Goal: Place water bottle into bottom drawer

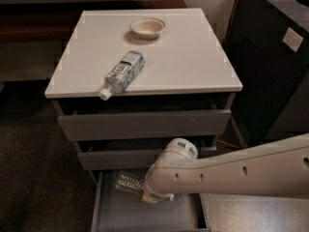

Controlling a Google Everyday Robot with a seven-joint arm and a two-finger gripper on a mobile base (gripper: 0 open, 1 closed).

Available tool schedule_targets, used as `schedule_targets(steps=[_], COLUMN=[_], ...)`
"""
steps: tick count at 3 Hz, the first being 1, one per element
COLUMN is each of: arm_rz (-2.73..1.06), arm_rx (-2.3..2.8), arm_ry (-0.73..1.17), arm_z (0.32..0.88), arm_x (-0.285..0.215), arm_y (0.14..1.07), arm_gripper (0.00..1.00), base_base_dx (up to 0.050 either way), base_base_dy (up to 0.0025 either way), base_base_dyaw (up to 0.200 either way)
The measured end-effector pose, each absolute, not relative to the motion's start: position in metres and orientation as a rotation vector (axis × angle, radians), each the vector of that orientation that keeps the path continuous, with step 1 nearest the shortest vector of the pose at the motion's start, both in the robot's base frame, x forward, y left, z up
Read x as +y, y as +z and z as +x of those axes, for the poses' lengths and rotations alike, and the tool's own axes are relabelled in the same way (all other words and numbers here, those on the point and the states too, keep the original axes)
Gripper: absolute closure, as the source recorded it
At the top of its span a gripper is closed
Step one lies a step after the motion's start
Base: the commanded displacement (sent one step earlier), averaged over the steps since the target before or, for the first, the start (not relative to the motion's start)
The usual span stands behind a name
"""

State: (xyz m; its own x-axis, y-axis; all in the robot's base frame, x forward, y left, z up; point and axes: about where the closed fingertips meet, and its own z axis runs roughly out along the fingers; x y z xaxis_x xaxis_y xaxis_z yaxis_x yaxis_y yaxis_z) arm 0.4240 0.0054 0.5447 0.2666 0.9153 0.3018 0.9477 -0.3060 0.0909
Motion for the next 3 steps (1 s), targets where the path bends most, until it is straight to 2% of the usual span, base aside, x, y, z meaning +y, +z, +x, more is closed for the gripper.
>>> schedule_targets(steps=[1,3], arm_rz=[-2.371,-2.438], arm_rx=[-1.705,-1.713], arm_ry=[-0.431,-0.373], arm_z=[0.443,0.458], arm_x=[-0.007,-0.024], arm_y=[0.467,0.429], arm_gripper=[1.00,1.00], base_base_dx=[0.000,0.000], base_base_dy=[0.00000,0.00000], base_base_dyaw=[0.000,0.000])
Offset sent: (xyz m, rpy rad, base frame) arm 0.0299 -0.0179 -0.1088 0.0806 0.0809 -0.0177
